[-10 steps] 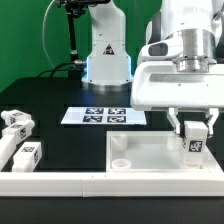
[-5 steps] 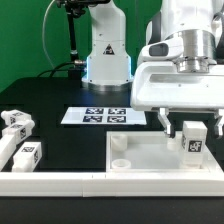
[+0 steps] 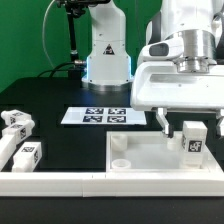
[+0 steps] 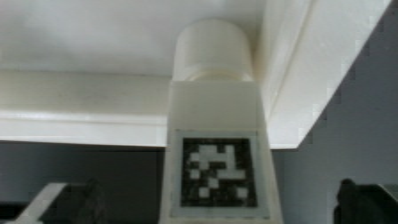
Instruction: Assemble one leg
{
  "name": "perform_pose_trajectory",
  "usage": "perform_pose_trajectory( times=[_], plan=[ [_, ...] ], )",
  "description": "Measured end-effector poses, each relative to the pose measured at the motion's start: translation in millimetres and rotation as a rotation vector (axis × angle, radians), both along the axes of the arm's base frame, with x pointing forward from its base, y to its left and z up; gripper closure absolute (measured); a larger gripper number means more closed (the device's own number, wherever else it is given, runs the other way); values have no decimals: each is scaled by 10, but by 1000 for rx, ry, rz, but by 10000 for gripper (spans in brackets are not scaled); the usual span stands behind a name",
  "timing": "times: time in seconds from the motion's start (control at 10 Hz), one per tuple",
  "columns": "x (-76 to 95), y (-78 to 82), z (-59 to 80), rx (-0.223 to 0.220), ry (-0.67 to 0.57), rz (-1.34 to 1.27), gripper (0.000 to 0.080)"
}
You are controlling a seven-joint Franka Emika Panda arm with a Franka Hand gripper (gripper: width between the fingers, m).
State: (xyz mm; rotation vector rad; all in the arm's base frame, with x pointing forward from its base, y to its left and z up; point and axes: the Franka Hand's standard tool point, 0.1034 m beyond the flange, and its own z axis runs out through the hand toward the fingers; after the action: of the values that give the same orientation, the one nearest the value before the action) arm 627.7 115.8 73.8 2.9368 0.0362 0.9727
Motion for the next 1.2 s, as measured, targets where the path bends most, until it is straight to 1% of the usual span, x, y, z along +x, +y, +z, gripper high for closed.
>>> perform_pose_trajectory(
  times=[0.1,0.3,0.4,0.5,0.6,0.8,0.9,1.0,1.1,1.2],
  plan=[
    [-1,-10,-4,-3,13,2,150],
    [26,-63,174,25,97,-20,150],
    [12,-36,179,49,144,-46,150],
    [13,10,203,68,165,-63,150],
    [21,-9,200,61,154,-57,150],
    [15,-65,144,59,186,-65,150],
    [25,-15,134,71,251,-73,150],
    [41,7,132,77,342,-82,150],
    [73,-37,142,77,446,-96,150],
    [105,-102,142,79,524,-112,150]
  ],
)
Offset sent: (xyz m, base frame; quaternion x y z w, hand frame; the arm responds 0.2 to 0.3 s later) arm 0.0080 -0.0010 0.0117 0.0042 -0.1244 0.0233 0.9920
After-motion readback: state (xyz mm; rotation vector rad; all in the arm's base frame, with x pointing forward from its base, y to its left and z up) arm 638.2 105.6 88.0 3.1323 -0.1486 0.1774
